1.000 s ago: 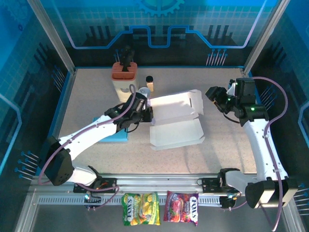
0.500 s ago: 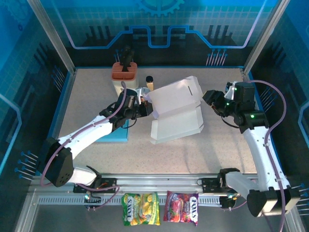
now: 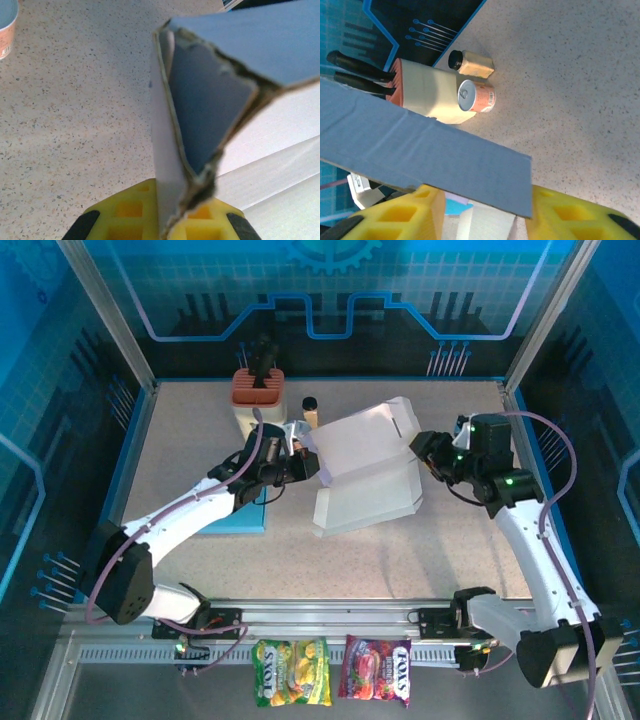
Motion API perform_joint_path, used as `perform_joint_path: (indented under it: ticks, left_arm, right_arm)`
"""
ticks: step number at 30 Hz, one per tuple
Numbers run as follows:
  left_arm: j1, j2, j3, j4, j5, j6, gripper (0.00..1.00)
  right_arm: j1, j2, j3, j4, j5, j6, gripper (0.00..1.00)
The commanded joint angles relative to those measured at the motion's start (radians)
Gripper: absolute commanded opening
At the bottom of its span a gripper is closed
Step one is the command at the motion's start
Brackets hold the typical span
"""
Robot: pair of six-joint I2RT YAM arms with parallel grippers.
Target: Fold the paper box
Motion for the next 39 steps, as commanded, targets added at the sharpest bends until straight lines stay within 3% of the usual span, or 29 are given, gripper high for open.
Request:
perform_joint_path:
  ticks: [1, 12, 17, 20, 24, 31, 35, 39]
  left_arm:
    - [0.004, 0.014, 0.029, 0.032, 0.033, -0.006, 0.0]
    - [0.002, 0.022, 0.026, 0.045, 0.036, -0.019, 0.0]
    - [0.002, 0.024, 0.024, 0.05, 0.034, -0.033, 0.0]
    - [0.006, 0.028, 0.038, 0.035, 0.039, -0.043, 0.0]
    - [0.023, 0.032, 0.055, 0.039, 0.064, -0.055, 0.0]
    - [0.037, 0.048, 0.075, 0.046, 0.098, -0.038, 0.0]
    - [0.037, 0.054, 0.079, 0.044, 0.095, -0.036, 0.0]
    - [0.038, 0.057, 0.085, 0.036, 0.094, -0.029, 0.0]
  right_arm:
    - [0.019, 0.017, 0.006, 0.061, 0.011, 0.033, 0.39]
    - [0.045, 0.051, 0.034, 0.094, 0.001, 0.038, 0.34]
    - [0.045, 0.045, 0.04, 0.088, -0.019, 0.025, 0.4]
    - [0.036, 0.032, 0.106, -0.01, -0.026, -0.064, 0.45]
    - [-0.03, -0.009, 0.19, -0.096, -0.075, -0.151, 0.48]
    - [-0.129, 0.011, 0.291, -0.052, -0.168, -0.149, 0.5]
    - [-0.112, 0.07, 0.358, -0.022, -0.169, -0.101, 0.48]
    - [-0.013, 0.191, 0.54, -0.165, -0.061, -0.15, 0.48]
